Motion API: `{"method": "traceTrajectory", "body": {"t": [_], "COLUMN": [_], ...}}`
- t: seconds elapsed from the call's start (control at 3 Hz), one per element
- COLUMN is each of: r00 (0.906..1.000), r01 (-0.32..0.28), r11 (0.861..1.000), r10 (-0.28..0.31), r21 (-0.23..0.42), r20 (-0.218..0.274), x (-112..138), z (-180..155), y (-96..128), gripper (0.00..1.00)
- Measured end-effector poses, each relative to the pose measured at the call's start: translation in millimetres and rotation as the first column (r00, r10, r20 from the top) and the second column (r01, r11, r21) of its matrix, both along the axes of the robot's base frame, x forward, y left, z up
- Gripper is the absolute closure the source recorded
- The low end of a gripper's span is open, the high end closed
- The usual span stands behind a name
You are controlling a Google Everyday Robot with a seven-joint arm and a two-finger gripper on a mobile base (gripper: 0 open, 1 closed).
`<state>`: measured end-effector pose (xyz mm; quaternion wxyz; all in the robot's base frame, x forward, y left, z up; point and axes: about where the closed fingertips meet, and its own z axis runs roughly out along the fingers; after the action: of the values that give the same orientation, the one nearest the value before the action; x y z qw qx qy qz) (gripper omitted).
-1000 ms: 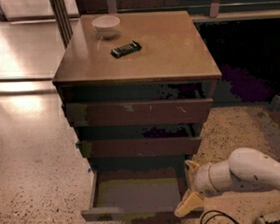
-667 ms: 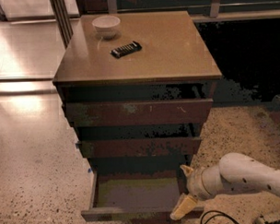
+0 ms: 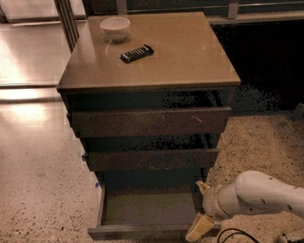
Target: Close bottom drawer
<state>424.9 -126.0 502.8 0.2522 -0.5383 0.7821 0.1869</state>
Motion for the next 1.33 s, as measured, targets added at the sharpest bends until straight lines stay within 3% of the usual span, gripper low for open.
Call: {"method": "traceTrajectory", "body": {"t": [0.33, 0.67, 1.0, 1.33], "r00": [0.9995, 0.9994, 0.9997, 0.9986], "r01": [0.004, -0.005, -0.025, -0.039], "r11": [0.998, 1.000, 0.996, 0.993], "r10": [-0.002, 0.005, 0.024, 0.043], "r21": [-0.061, -0.005, 0.089, 0.113], "r20": [0.032, 0.034, 0.004, -0.031], "x": [-5, -10, -13, -18], "z": [-45, -94, -123, -141], "y": [-10, -8, -8, -12], "gripper": [0.00, 0.03, 0.26, 0.49]}}
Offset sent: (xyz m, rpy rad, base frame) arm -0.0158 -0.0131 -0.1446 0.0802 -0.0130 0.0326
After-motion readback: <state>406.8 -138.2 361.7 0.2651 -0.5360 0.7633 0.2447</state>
